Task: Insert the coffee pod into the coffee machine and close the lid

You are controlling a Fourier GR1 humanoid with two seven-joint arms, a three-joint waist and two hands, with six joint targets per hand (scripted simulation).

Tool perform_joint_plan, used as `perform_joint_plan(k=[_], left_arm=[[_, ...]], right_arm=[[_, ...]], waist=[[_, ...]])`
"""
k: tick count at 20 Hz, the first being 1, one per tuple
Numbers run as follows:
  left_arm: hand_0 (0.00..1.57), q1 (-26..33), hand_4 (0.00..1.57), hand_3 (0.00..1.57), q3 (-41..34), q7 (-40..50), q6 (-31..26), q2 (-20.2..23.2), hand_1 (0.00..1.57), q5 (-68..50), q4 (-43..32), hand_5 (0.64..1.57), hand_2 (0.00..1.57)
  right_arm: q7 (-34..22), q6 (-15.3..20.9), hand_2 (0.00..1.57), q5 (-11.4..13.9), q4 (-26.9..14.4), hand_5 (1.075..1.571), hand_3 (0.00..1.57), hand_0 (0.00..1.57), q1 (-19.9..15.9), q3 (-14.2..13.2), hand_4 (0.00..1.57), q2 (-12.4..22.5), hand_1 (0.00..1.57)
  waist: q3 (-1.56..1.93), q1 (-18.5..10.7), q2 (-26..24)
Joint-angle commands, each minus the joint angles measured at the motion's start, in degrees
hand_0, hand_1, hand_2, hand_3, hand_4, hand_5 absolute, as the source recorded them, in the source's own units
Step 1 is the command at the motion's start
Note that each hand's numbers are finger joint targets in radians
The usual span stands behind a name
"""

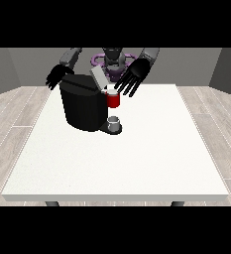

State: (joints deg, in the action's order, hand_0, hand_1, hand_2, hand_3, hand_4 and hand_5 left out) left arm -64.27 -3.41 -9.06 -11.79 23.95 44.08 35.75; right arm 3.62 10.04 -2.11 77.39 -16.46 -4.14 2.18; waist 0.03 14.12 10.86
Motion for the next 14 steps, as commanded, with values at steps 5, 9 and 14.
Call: perform_joint_plan(k=[5,9,14], left_arm=[[0.0,4.04,0.0,0.0,-2.54,-0.93,-0.99,-0.97,0.0,-2.62,0.47,1.571,0.0],[0.0,7.22,0.0,0.0,-9.59,0.04,0.04,-5.69,0.0,-10.9,1.17,1.571,0.0],[0.0,12.82,0.24,0.0,-16.65,-2.36,-1.28,-11.46,0.0,-20.61,0.87,1.571,0.0]], right_arm=[[1.06,0.36,0.0,-0.1,1.45,1.571,0.0,0.0,4.42,0.5,0.43,-1.01,0.0],[1.88,-3.28,0.0,-3.65,-0.08,1.571,0.0,0.0,6.97,-3.19,0.4,2.15,0.0],[2.34,-5.25,0.0,-1.83,1.22,1.571,0.0,0.0,10.74,-1.01,0.36,3.46,0.0]], waist=[[-0.04,-1.91,-4.76],[-0.06,-4.96,-9.97],[-0.11,-8.59,-17.12]])
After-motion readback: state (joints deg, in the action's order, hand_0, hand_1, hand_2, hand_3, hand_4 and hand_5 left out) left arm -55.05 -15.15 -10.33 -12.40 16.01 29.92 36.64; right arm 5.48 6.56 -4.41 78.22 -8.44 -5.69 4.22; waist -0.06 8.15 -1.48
